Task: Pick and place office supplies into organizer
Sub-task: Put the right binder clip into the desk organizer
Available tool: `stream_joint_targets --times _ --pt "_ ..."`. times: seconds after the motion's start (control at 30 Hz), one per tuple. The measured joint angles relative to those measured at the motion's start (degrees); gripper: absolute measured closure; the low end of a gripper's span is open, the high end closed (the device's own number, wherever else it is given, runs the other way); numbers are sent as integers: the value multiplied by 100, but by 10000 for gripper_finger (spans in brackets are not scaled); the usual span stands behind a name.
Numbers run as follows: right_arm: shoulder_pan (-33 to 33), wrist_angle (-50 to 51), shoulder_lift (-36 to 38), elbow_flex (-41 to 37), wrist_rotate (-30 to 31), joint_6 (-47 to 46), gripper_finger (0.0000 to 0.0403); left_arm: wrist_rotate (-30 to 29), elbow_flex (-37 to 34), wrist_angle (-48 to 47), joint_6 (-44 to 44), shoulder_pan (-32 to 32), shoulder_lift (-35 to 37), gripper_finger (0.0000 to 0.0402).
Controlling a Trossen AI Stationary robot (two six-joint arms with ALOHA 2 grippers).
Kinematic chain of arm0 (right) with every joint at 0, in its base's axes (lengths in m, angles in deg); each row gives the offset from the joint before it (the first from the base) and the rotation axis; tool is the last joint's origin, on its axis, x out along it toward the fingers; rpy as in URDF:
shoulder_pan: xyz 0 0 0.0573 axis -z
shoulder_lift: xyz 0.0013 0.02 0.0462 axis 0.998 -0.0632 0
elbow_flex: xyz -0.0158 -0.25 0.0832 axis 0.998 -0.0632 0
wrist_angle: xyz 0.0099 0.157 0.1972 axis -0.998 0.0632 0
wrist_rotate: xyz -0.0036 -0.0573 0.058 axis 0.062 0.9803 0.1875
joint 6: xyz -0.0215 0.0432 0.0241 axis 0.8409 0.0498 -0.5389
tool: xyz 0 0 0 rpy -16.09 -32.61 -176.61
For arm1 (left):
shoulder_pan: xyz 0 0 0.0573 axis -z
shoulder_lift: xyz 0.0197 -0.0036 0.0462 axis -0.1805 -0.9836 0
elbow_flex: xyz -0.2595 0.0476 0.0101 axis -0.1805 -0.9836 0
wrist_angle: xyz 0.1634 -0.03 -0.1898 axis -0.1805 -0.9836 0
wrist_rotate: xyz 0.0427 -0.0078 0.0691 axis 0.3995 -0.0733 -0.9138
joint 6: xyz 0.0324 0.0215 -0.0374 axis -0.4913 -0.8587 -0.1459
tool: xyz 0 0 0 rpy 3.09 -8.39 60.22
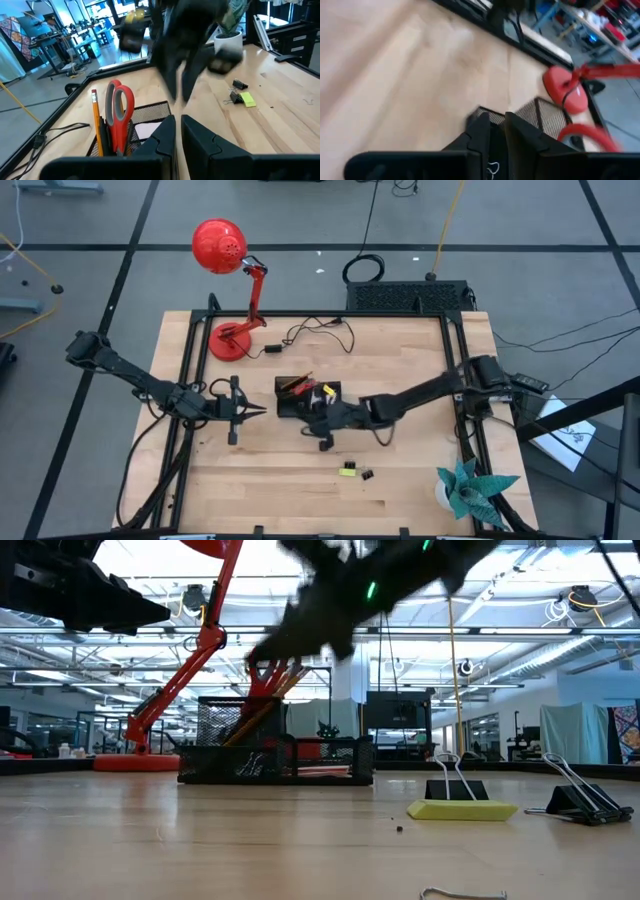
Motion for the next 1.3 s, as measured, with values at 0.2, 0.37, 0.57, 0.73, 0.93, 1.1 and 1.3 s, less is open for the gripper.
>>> stream_joint_targets --times 0.2,0.37,0.57,0.73,0.93,1.1,1.3 --pt "-731 1358 1068 4 -19 -305 385 98 -1 -9 22 2 0 364" --pt "-1317 2922 1667 6 -32 -1303 397 101 -2 -24 78 9 0 364" --pt "-1723 3506 1852 -694 -990 -2354 397 99 -2 -18 96 7 0 364" --pt "-1605 2772 1858 -1572 -1577 -2850 367 98 -2 -24 227 6 0 364" --pt "-1330 2295 1857 -2230 -2479 -3191 296 98 -2 -90 258 2 0 364" --pt "-1225 1593 1857 -2569 -3036 -3325 241 98 -2 -264 263 2 0 364" --pt "-1225 1084 1787 -2765 -2866 -3368 208 96 -2 -349 371 2 0 364"
